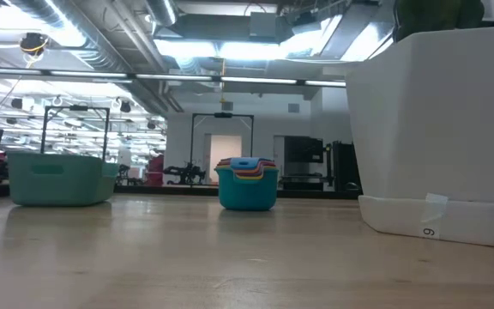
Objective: Nest measuring cups in basket
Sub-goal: Stack the red measuring cup on top of the blue measuring cup
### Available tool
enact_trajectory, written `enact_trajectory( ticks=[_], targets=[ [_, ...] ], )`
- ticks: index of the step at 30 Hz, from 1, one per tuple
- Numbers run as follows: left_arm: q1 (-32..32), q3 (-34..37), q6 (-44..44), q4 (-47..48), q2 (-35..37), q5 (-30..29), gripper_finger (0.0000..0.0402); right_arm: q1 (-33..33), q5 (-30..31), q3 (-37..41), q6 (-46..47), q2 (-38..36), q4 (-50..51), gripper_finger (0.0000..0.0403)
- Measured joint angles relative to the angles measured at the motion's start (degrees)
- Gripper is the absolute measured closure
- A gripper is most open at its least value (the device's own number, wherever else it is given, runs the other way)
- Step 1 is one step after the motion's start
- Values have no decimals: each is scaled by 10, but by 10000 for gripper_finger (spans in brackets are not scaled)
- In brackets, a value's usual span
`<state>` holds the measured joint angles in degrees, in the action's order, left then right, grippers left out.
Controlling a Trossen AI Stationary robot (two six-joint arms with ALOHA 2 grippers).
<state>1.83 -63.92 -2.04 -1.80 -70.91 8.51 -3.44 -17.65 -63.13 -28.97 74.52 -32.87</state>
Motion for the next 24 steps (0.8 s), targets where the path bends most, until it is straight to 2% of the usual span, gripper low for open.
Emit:
enact_trajectory(
  ticks=[24],
  targets=[
    [0, 0, 17, 1, 0, 0, 273, 0, 1, 0, 2, 76, -108, 286]
  ],
)
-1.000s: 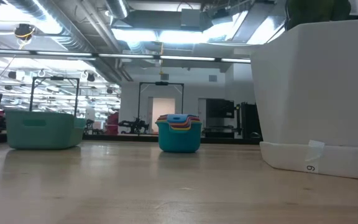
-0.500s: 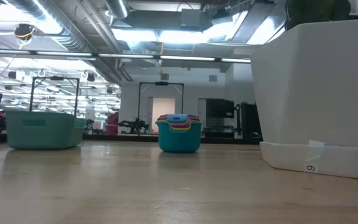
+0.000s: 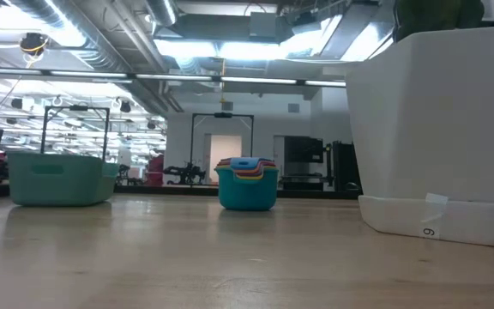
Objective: Nest measuring cups in basket
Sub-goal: Stack the red measuring cup on top of the blue measuring cup
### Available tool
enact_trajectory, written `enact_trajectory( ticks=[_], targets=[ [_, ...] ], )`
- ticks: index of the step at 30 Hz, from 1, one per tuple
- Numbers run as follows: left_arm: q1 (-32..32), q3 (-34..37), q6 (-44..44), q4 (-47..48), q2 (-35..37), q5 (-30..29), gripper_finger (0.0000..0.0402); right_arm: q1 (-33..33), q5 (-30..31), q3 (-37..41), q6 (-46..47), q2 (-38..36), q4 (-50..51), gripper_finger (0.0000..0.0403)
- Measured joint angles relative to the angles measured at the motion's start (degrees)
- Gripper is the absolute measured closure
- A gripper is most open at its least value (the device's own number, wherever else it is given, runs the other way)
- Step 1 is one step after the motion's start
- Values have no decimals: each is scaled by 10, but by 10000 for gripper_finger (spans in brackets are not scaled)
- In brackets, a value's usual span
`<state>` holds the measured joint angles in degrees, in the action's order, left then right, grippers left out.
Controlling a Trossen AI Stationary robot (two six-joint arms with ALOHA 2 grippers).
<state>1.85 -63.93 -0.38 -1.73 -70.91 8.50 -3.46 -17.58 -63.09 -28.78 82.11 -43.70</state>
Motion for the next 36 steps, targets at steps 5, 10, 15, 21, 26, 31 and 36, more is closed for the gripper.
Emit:
enact_trajectory(
  ticks=[5, 10, 15, 21, 26, 31, 36],
  targets=[
    [0, 0, 0, 2, 0, 0, 273, 0, 0, 0, 21, 0, -8, 286],
    [0, 0, 0, 10, 0, -1, 273, -1, 1, 0, 64, 0, -20, 286],
    [0, 0, 0, 12, -5, -8, 273, -1, 1, -20, 85, 4, -3, 286],
    [0, -1, 0, 13, -23, -6, 273, -1, -1, -60, 106, 31, 38, 286],
    [0, 0, -1, 17, -22, -5, 273, -1, -1, -64, 105, 33, 51, 286],
    [0, 0, -1, 18, -22, -4, 273, -1, -1, -64, 105, 33, 63, 286],
    [0, 0, -1, 20, -22, -4, 273, -1, -1, -64, 103, 31, 85, 286]
  ],
)
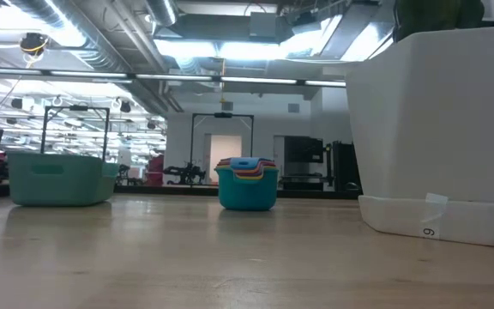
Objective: Nest measuring cups in basket
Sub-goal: Stack the red measuring cup on top of the blue measuring cup
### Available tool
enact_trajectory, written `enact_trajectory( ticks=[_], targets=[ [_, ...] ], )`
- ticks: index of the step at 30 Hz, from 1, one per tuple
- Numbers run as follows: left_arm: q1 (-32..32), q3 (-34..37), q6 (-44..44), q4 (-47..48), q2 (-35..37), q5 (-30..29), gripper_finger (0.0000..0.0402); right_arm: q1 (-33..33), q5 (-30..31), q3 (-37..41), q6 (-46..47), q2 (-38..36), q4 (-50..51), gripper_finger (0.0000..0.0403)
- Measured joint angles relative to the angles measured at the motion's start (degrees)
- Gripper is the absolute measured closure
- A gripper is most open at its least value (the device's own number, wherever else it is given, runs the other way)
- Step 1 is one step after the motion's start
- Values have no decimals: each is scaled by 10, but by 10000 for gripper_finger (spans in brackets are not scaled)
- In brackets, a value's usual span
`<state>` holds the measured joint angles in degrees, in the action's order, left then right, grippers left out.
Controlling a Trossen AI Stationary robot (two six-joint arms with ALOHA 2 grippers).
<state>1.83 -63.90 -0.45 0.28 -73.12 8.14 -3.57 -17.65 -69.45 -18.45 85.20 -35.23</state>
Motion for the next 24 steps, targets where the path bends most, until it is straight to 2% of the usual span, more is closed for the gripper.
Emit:
enact_trajectory(
  ticks=[13, 17, 22, 24],
  targets=[
    [1, 0, 0, 3, 0, 1, 273, 0, 2, 0, 0, -10, 52, 289],
    [1, 0, 0, 4, 0, 0, 273, 0, 0, 0, 0, -10, 54, 319],
    [1, 0, 0, 9, 0, -25, 273, 0, 6, 0, -2, -10, 54, 383],
    [1, 0, 1, 9, 0, -40, 273, 0, 7, 0, -3, -10, 56, 390]
  ],
)
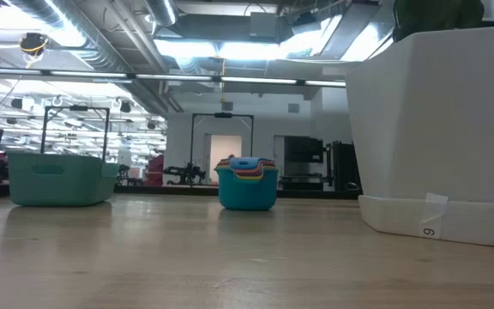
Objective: Nest measuring cups in basket
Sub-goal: Stack the red measuring cup on top of the blue measuring cup
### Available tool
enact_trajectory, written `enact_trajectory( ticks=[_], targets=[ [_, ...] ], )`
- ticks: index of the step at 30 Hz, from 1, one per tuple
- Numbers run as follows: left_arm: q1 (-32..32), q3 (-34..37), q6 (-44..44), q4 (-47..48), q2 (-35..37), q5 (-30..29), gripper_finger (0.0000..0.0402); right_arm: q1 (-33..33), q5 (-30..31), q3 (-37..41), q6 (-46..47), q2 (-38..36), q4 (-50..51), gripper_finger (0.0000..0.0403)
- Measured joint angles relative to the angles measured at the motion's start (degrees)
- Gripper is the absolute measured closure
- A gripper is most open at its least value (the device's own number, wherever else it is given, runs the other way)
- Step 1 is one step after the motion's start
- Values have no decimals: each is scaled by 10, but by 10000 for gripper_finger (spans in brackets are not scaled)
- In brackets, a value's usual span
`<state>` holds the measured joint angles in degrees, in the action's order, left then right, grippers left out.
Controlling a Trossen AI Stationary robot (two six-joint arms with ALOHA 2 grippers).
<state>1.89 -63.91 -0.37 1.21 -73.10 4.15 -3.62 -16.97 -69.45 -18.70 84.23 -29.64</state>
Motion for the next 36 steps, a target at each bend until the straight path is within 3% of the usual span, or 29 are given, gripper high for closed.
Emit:
enact_trajectory(
  ticks=[5, 14, 18, 29, 36],
  targets=[
    [1, 0, -3, 6, 0, -33, 273, 0, 11, 0, 1, 0, 7, 383],
    [0, -2, 2, 105, 1, -132, 273, -1, 142, 1, 7, -14, 103, 390],
    [1, 0, 0, 189, 1, -172, 276, -4, 182, 0, 58, -25, 174, 389],
    [0, 0, 18, 349, 0, -174, 275, -3, 203, 0, 204, -11, 341, 390],
    [0, 0, 18, 376, 0, -173, 275, 0, 203, 0, 295, 44, 367, 389]
  ],
)
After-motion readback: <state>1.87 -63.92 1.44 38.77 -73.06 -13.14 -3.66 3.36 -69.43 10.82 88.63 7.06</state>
